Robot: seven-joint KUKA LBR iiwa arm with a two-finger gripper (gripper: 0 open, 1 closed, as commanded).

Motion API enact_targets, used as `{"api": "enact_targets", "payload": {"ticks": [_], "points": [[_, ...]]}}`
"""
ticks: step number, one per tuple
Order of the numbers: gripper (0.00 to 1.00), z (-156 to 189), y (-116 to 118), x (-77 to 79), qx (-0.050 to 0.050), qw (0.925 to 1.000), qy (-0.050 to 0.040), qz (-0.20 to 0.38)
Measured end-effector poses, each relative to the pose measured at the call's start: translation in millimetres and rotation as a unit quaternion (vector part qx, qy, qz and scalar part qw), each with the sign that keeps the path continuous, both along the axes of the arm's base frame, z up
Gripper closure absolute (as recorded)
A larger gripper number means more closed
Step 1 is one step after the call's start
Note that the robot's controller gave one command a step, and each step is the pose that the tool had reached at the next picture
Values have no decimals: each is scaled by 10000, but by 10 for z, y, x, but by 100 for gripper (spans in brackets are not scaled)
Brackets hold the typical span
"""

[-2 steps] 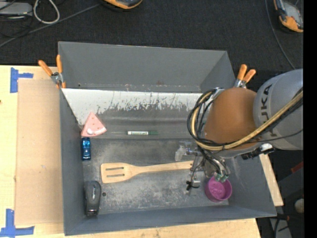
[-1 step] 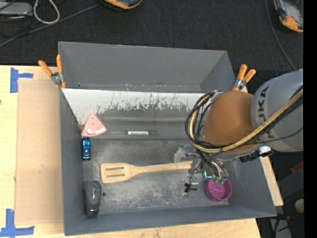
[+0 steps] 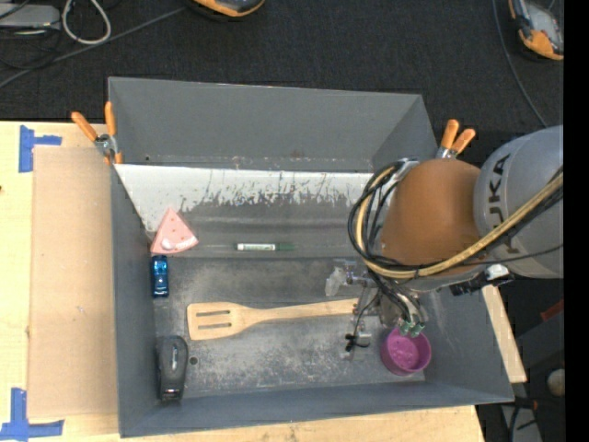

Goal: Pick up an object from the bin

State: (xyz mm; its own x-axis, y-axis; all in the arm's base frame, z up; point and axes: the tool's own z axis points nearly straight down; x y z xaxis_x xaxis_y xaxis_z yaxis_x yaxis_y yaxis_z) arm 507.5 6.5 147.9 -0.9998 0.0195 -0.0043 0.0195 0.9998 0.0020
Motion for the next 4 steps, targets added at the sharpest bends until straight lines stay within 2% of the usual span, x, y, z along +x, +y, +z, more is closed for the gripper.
{"api": "enact_targets", "payload": {"ticks": [1, 2, 3, 4], "points": [[100, -668, -793, 52, 3, 9972, 22, 754], [100, -668, -794, 52, 2, 9972, 22, 751], [100, -624, -795, -18, 5, 9962, 34, 868], [100, -494, -934, -8, 12, 9948, 16, 1016]]}}
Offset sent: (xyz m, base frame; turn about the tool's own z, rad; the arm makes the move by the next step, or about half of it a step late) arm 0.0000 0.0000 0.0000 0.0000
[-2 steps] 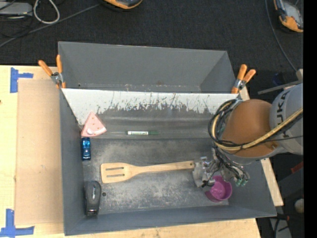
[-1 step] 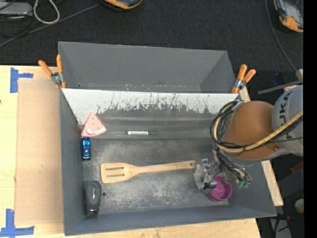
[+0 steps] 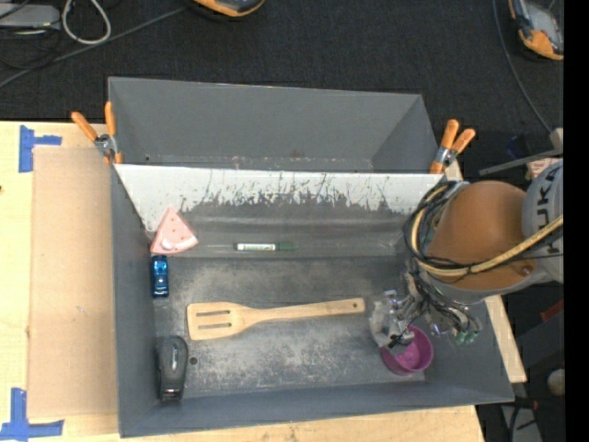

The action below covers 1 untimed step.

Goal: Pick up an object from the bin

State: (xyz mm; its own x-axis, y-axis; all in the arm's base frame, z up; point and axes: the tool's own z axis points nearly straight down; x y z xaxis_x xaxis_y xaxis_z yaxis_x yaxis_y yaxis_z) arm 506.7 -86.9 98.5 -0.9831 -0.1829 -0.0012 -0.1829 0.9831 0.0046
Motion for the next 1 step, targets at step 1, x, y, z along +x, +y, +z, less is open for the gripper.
{"api": "enact_targets", "payload": {"ticks": [1], "points": [[0, 117, 28, -156, 3, 9999, 21, 135]]}}
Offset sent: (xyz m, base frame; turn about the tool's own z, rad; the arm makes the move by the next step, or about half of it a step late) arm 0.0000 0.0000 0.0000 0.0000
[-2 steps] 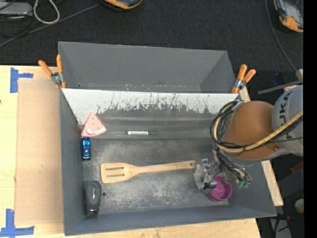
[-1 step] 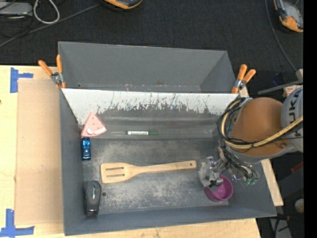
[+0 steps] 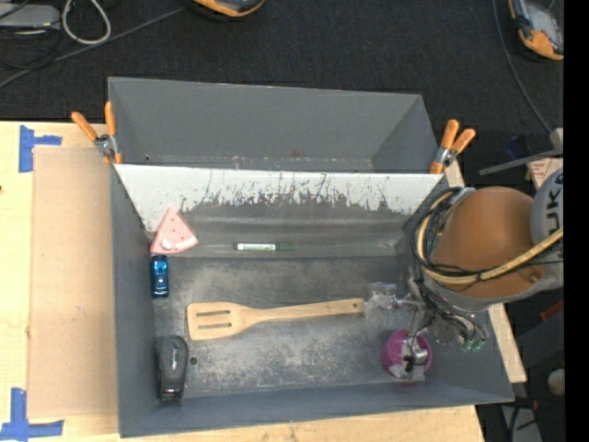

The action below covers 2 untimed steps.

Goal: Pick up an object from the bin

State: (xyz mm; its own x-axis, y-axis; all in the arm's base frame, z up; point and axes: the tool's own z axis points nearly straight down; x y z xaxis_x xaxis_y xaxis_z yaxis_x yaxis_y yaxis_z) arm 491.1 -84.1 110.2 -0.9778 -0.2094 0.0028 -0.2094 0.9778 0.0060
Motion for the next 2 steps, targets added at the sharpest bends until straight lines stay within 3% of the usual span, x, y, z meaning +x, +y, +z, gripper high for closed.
{"api": "enact_targets", "payload": {"ticks": [1, 2], "points": [[0, 0, -1, 0, 0, 10000, 0, -3], [0, -319, -66, -92, 4, 9995, 4, -331]]}}
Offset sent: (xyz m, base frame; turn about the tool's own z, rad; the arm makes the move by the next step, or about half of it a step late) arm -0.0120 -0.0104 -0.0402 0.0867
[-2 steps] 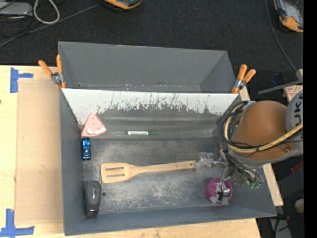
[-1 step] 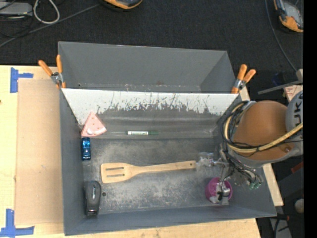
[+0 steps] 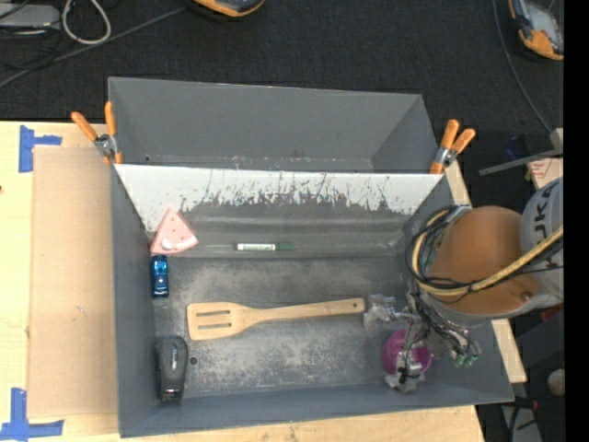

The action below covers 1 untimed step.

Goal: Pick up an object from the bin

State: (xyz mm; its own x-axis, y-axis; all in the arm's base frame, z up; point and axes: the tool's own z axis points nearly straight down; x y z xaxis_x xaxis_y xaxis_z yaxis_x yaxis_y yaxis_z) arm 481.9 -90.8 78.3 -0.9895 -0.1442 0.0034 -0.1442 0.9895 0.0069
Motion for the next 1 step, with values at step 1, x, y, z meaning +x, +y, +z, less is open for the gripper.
{"api": "enact_targets", "payload": {"ticks": [1], "points": [[0, -76, 13, 22, -4, 9999, -67, 81]]}}
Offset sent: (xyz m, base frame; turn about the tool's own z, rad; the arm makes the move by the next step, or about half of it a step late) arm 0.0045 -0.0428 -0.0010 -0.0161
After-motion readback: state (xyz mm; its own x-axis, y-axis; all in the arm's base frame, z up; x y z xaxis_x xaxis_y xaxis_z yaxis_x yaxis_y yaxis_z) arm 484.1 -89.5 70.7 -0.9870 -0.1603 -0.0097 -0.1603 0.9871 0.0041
